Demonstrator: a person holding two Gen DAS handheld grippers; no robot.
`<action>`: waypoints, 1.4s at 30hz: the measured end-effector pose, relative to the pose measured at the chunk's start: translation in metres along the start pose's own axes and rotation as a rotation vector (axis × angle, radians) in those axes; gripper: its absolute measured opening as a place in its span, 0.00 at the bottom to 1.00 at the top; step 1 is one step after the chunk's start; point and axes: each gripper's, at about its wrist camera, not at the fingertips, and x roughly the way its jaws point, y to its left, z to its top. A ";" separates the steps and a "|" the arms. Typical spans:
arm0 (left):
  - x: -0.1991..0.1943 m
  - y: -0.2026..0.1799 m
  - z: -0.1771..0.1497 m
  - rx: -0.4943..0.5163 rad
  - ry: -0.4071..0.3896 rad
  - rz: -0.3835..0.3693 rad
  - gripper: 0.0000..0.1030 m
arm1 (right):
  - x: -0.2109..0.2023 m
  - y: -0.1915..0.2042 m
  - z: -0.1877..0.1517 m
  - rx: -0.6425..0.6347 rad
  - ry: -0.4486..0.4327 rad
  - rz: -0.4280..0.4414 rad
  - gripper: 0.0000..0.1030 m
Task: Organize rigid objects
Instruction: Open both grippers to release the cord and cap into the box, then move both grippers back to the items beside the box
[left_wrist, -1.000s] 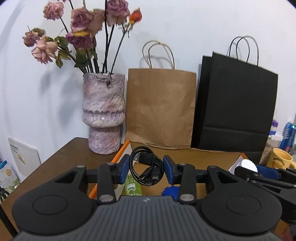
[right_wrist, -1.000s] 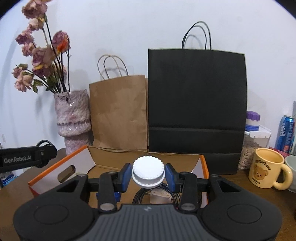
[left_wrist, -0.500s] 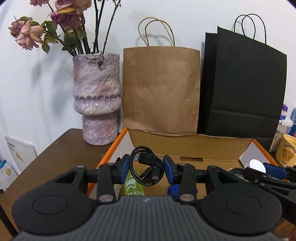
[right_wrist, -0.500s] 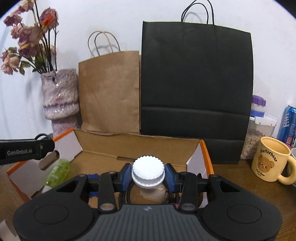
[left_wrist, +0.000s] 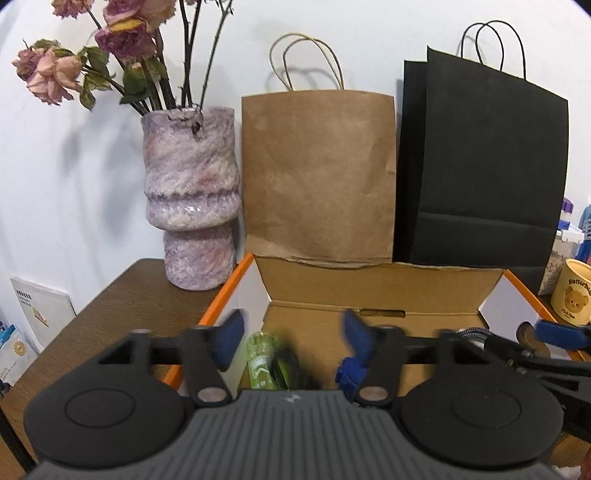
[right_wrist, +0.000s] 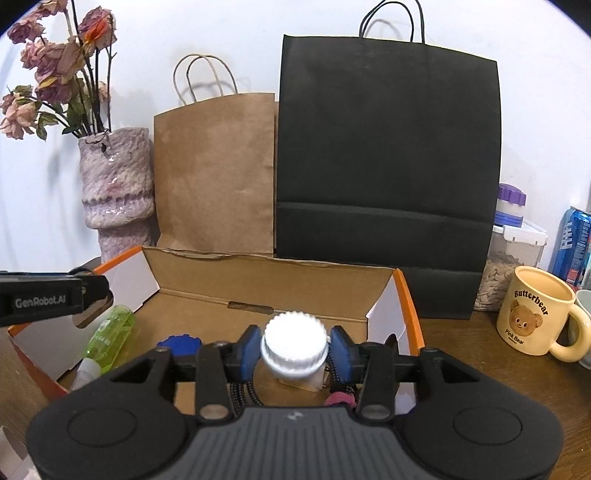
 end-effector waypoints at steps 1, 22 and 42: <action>-0.001 0.000 0.000 0.002 -0.009 0.013 0.92 | -0.001 -0.001 0.000 0.004 -0.006 -0.007 0.73; -0.010 0.003 0.002 -0.019 -0.028 0.025 1.00 | -0.008 0.003 -0.001 -0.008 -0.026 -0.036 1.00; -0.073 0.033 -0.015 -0.038 -0.045 0.020 1.00 | -0.075 0.011 -0.025 -0.037 -0.101 -0.042 1.00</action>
